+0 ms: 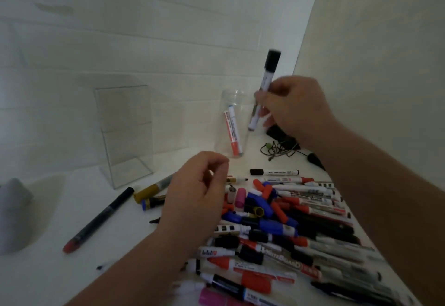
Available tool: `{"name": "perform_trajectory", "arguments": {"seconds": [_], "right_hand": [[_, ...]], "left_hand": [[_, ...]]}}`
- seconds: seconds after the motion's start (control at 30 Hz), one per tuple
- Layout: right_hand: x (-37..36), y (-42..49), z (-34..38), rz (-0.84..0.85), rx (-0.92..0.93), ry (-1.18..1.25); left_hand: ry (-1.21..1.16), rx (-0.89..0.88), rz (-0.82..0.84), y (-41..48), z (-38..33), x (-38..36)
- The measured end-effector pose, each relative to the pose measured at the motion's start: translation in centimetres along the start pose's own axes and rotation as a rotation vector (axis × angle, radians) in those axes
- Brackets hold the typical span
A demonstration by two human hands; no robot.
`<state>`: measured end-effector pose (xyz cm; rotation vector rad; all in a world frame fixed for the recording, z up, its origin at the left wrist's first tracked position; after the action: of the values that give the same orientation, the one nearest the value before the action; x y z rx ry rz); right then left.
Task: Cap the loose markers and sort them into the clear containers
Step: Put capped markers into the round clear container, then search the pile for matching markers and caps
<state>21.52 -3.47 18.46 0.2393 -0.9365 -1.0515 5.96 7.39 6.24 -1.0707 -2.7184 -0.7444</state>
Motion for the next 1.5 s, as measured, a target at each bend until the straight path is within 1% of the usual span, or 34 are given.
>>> {"name": "perform_trajectory", "arguments": {"seconds": [0.1, 0.17, 0.23, 0.3, 0.4, 0.5, 0.6, 0.7, 0.77, 0.83, 0.93, 1.0, 1.03, 1.1, 1.2, 1.37, 1.43, 1.5], "right_hand": [[0.3, 6.2, -0.9, -0.133, 0.005, 0.006], [-0.3, 9.5, -2.1, -0.174, -0.004, -0.032], [-1.6, 11.6, -3.4, -0.166, -0.031, -0.073], [-3.2, 12.9, -4.7, -0.123, -0.050, -0.139], [-4.9, 13.5, -6.4, -0.095, -0.085, -0.190], [-5.2, 13.4, -7.8, -0.108, -0.099, -0.156], [-4.2, 11.8, -7.3, -0.118, -0.062, -0.157], [-2.3, 7.8, -5.8, -0.123, -0.038, -0.196], [-1.4, 3.6, -4.6, -0.020, -0.032, -0.238], [-0.9, -1.0, -3.8, 0.157, -0.025, -0.279], [0.0, -7.2, -4.1, 0.503, -0.018, -0.425], [0.2, -10.7, -5.6, 0.747, -0.084, -0.501], [0.5, -12.3, -6.3, 0.828, -0.134, -0.519], [1.3, -14.3, -7.3, 0.873, -0.182, -0.539], [1.6, -16.3, -7.8, 0.899, -0.185, -0.580], [1.2, -19.7, -9.5, 1.080, -0.249, -0.666], [0.4, -20.7, -10.4, 1.171, -0.263, -0.743], [-0.1, -21.4, -11.1, 1.226, -0.258, -0.839]], "left_hand": [[0.184, -0.056, 0.023, 0.2, 0.0, -0.6], [0.261, -0.070, 0.022, 0.5, 0.2, -0.7], [0.296, -0.091, 0.016, 0.6, 0.3, -0.7], [0.318, -0.143, 0.005, 0.6, 0.0, -0.7], [0.346, -0.168, 0.015, 0.6, -0.2, -0.8], [0.368, -0.186, 0.005, 0.6, -0.3, -0.8], [0.376, -0.165, 0.026, 0.7, 0.3, -1.0], [0.375, -0.138, 0.032, 0.8, 0.5, -0.9], [0.384, -0.128, 0.036, 0.7, 0.4, -0.9], [0.386, -0.129, 0.042, 0.7, 0.2, -1.1], [0.405, -0.136, 0.064, 0.1, -0.2, -2.0], [0.420, -0.148, 0.092, -0.4, -0.6, -2.1], [0.418, -0.159, 0.118, -0.8, -1.0, -2.4], [0.400, -0.177, 0.190, -1.5, -1.7, -3.2], [0.384, -0.202, 0.272, -2.4, -2.3, -4.2], [0.377, -0.206, 0.279, -2.5, -2.0, -4.4], [0.382, -0.196, 0.279, -2.2, -1.6, -4.2], [0.394, -0.194, 0.284, -2.0, -1.4, -4.0]]}}
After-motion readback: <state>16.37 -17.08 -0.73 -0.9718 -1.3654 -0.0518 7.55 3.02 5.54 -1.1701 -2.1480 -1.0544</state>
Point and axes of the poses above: each hand's wrist, its own y-axis towards the middle knuckle, its own x-axis out of the back of the hand, z = x × y, the point moved 10 cm from there along y, towards the middle knuckle, and after that the axes turned 8 degrees about x, right-handed, at the moved point
